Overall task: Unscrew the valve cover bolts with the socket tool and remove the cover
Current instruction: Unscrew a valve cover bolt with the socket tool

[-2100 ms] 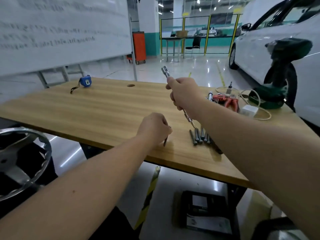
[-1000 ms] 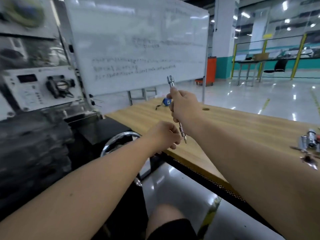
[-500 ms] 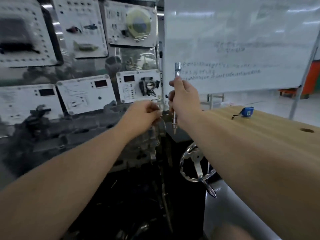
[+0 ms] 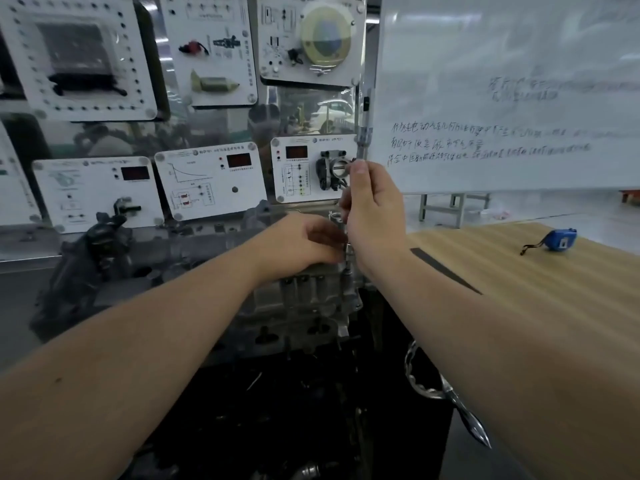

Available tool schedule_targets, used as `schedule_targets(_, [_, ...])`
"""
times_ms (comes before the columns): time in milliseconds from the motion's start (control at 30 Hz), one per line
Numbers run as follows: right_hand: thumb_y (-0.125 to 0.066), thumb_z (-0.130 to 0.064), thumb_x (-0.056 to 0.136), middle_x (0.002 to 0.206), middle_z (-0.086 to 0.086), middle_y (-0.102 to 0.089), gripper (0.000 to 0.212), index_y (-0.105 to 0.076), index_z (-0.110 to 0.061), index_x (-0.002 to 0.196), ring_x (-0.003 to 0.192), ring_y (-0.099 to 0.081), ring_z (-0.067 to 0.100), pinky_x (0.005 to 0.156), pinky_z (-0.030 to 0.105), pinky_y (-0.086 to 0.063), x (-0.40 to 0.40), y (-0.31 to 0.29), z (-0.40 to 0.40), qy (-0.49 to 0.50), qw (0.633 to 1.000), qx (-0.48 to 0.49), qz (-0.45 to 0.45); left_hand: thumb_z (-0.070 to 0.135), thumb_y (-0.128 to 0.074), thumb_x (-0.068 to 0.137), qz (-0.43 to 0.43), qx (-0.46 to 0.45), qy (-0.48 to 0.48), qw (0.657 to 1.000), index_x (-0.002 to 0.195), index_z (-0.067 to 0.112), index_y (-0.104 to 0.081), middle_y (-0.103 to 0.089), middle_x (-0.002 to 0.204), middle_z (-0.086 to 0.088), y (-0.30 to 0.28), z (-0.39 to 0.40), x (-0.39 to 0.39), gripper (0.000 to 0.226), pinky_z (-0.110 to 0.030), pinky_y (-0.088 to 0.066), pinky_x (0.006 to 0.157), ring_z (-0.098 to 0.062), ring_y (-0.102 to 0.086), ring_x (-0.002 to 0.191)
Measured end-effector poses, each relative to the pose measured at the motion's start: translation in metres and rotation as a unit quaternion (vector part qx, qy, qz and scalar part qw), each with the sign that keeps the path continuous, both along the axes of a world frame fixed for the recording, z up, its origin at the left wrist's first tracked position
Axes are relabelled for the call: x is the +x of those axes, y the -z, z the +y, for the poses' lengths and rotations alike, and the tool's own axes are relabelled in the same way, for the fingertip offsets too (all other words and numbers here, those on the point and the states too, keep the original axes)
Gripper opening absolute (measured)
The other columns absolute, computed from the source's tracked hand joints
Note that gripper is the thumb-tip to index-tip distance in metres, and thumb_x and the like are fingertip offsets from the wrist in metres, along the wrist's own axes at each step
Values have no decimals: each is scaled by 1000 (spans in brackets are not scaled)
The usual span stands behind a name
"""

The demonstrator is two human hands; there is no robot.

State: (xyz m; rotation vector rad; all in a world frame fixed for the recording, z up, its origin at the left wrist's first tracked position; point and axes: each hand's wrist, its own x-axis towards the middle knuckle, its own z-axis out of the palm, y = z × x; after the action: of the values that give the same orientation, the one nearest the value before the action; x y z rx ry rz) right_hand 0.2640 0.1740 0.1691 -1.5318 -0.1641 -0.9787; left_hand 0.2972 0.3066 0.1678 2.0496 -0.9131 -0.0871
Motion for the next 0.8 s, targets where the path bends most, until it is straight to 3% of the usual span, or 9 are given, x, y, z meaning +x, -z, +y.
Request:
schedule_targets(100, [-40,-63,92,63,-9,-56,31,-58,-38,85,57,-52,10,56,31,-43,2,4,-2,-1,1000,-19,-16,16,-79,86,-23,1,11,1000,94,18,-76,-78,91,-2,3,-10,3,8,-43,-56,90,-18,-72,85])
schedule_targets(167, [-40,-64,91,63,-11,-58,32,-59,-39,85,55,-53,6,51,24,-43,2,6,-3,-17,999,-41,-18,26,-79,89,-33,-2,14,999,98,13,-75,-77,96,-11,8,-13,4,16,-52,-53,96,-30,-72,92])
schedule_targets(267, [-42,-66,89,64,-9,-62,37,-63,-37,80,54,-57,6,50,27,-46,2,3,-6,-51,997,-58,2,32,-73,94,-40,-13,19,999,106,12,-76,-77,104,-8,14,-11,9,23,-47,-52,102,-26,-71,103])
schedule_targets(367, [-46,-67,86,64,-5,-64,36,-67,-39,78,52,-58,10,42,30,-44,0,1,-9,-110,993,-42,14,27,-64,101,-32,-35,33,998,103,12,-76,-79,100,-5,17,-7,11,19,-37,-55,97,-19,-74,96])
schedule_targets(433, [-46,-66,86,63,-4,-63,36,-68,-39,78,50,-56,11,41,28,-41,-1,4,-8,-132,991,-11,10,25,-62,103,-51,-29,34,998,101,12,-74,-78,98,-4,19,-7,10,18,-38,-56,95,-17,-74,94])
schedule_targets(567, [-44,-46,100,68,-5,-67,26,-65,-31,94,52,-54,7,49,22,-45,3,17,-1,-90,996,3,-28,29,-61,103,-89,-12,19,996,98,20,-70,-77,95,0,23,-9,6,14,-44,-55,92,-17,-72,93])
schedule_targets(667, [-54,-42,97,85,-4,-76,13,-57,-35,108,63,-62,7,64,26,-52,3,28,-1,-65,996,8,-53,28,-60,102,-90,-14,17,996,114,18,-69,-77,103,0,23,-12,4,18,-48,-56,94,-17,-73,98])
schedule_targets(800, [-63,-53,85,88,-4,-75,6,-67,-51,90,80,-70,13,76,43,-59,4,36,-1,14,997,14,-76,26,-60,102,-106,-8,16,994,125,21,-66,-76,109,5,23,-14,4,24,-46,-56,94,-13,-72,101])
